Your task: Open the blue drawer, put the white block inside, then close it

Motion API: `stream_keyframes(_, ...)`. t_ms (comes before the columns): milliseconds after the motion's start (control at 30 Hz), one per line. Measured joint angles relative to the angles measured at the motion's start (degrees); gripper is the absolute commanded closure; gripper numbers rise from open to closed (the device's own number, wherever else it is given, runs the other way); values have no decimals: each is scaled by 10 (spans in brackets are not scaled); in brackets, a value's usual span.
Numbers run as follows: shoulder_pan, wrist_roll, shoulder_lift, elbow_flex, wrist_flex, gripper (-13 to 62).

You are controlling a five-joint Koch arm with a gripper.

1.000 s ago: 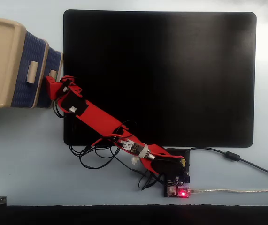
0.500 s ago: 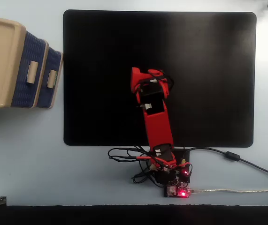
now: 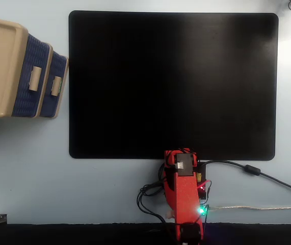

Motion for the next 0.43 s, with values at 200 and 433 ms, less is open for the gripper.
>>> stream_keyframes(200,-10,-34,0,-4,14,149)
stream_keyframes(433,-10,-35,0,-4,14,149)
